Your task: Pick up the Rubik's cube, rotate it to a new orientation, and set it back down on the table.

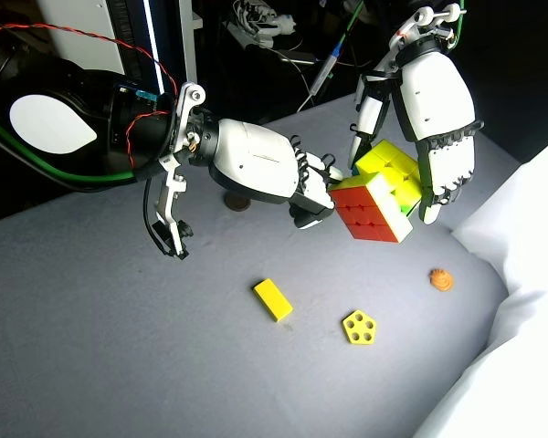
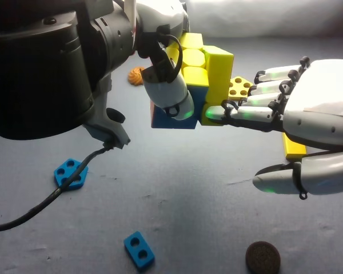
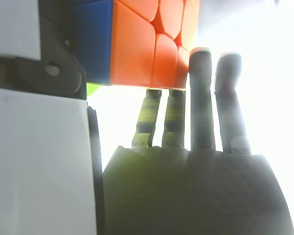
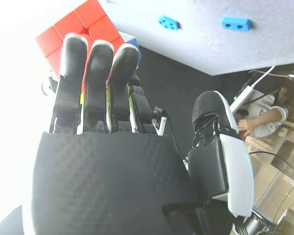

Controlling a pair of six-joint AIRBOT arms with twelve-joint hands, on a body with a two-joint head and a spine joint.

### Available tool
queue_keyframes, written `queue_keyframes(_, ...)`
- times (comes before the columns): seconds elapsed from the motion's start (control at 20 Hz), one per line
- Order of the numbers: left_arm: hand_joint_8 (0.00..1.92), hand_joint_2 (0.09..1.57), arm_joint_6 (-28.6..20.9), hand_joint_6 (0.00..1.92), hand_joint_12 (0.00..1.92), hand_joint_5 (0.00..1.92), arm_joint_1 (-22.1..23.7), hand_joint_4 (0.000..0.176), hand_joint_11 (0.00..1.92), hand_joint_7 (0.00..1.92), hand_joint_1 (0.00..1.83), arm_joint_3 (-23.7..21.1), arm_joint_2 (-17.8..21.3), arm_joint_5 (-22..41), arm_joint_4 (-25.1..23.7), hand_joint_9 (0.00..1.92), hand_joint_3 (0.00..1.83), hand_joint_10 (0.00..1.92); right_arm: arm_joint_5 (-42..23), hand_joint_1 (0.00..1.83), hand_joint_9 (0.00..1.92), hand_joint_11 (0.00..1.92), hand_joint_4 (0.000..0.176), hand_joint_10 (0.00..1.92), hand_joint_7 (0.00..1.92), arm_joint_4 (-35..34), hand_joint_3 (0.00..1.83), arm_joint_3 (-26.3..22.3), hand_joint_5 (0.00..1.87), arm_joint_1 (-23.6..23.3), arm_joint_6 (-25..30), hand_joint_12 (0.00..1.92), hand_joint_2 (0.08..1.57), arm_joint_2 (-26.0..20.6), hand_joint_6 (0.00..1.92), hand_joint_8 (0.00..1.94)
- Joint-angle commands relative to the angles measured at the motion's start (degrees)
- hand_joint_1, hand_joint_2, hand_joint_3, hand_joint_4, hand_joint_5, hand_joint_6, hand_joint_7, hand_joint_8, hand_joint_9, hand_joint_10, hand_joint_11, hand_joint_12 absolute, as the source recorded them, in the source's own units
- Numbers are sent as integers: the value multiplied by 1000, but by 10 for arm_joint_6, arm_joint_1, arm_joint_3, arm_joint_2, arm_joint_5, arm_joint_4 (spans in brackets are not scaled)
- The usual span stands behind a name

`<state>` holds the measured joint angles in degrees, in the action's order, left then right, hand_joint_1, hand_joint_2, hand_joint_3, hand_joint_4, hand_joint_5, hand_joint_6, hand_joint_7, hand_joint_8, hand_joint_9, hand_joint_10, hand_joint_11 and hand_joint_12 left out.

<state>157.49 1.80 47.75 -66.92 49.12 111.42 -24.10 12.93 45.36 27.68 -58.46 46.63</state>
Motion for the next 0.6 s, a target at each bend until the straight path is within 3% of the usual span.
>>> queue_keyframes(0.0,1814,1403,-6,1703,1921,506,10,21,255,493,1024,0,4,-18,-48,316,2,1898,-57,0,261,172,0,1921,265,-11,0,2,75,-7,-2,1921,1259,1,4,1761)
queue_keyframes(0.05,1850,1408,-6,1687,1921,502,10,9,263,481,1023,0,4,-18,-48,309,3,1914,-56,0,255,177,0,1921,258,-11,0,3,72,-7,-3,1921,1256,3,3,1749)
queue_keyframes(0.15,1855,1403,-6,1656,1921,524,10,3,260,477,1030,-1,4,-18,-48,297,0,1917,-45,0,254,171,0,1921,252,-16,0,7,74,-8,-5,1921,1257,10,3,1752)
queue_keyframes(0.45,1852,1407,-6,1674,1921,511,10,7,257,473,1026,-1,4,-18,-48,297,2,1914,-31,0,322,287,0,1921,298,-33,2,23,84,-12,-13,1921,1264,28,6,1740)
queue_keyframes(0.55,1851,1402,-6,1654,1921,508,10,0,265,497,1033,-1,4,-18,-48,319,0,1919,-33,0,306,250,0,1921,298,-35,2,23,85,-14,-13,1921,1267,30,5,1748)
